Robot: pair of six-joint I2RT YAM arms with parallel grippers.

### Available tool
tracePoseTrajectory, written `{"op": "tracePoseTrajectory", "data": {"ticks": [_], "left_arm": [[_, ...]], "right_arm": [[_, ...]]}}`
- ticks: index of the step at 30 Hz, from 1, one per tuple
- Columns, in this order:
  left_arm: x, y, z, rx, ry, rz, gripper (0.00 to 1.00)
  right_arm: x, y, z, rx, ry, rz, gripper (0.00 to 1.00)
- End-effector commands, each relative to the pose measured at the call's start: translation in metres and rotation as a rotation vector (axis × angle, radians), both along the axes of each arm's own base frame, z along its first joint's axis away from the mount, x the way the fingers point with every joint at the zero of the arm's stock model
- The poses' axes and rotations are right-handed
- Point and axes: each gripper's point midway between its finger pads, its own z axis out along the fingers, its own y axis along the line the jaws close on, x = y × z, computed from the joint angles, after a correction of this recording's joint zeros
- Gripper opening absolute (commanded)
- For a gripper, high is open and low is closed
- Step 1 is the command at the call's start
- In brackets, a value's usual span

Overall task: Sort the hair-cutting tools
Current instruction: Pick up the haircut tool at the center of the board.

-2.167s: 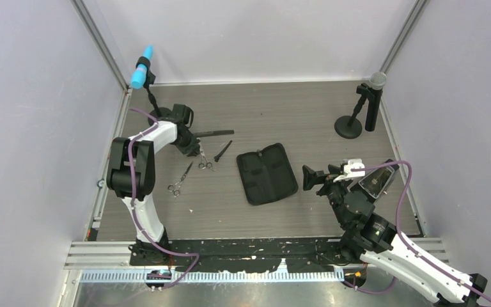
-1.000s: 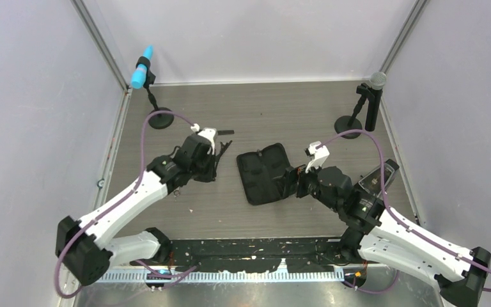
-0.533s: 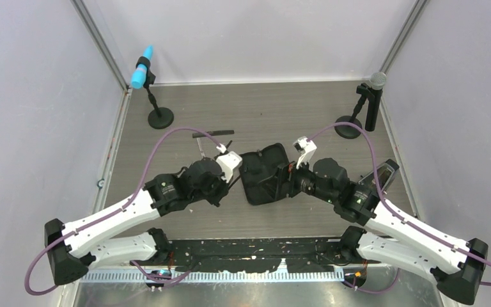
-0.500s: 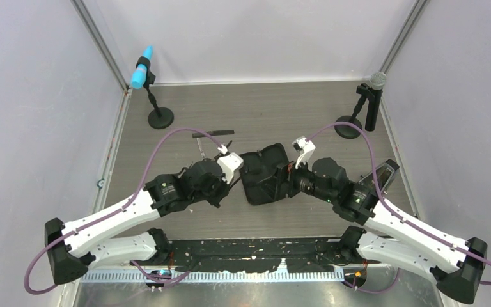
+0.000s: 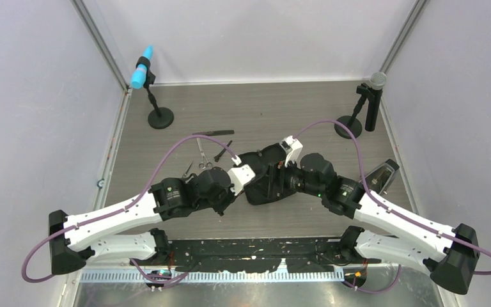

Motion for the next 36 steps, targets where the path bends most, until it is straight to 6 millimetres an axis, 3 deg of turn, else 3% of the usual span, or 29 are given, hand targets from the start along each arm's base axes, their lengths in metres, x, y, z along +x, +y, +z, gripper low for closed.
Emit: {"op": "tracePoseTrajectory", "data": {"ticks": [1,13,16,18,22,24,28,32,36], "left_arm": [[0.002,-0.01,0.021,-0.053,-0.044,-0.028,0.0],[-0.005,-0.015,0.016,-0.057,-0.038,-0.066,0.0],[-0.003,-0.015,0.017,-0.058,-0.044,-0.059,0.0],[-0.003,-0.014,0.018,-0.058,-0.047,-0.055,0.0],[0.003,-0.012,0.02,-0.057,-0.071,-0.026,0.0],[0.012,-0.007,0.02,-0.046,-0.098,0.034,0.08],[0.025,-0.008,0.022,-0.07,-0.108,0.151,0.43],[0.049,0.002,0.025,-0.077,-0.141,0.368,0.64],[0.075,0.008,0.016,-0.09,-0.067,0.543,0.68]], "right_arm": [[0.004,0.013,0.028,0.091,-0.02,0.016,0.75],[0.003,0.016,0.026,0.134,-0.013,0.014,0.46],[0.002,0.015,0.021,0.129,0.005,0.008,0.32],[0.001,0.015,0.016,0.126,0.021,0.002,0.28],[-0.001,0.013,0.012,0.125,0.033,0.006,0.08],[-0.001,0.011,0.012,0.129,0.028,0.0,0.06],[0.007,-0.002,0.013,0.139,-0.003,-0.083,0.05],[0.029,-0.041,0.018,0.187,-0.059,-0.325,0.05],[0.042,-0.082,0.011,0.257,-0.089,-0.547,0.05]]}}
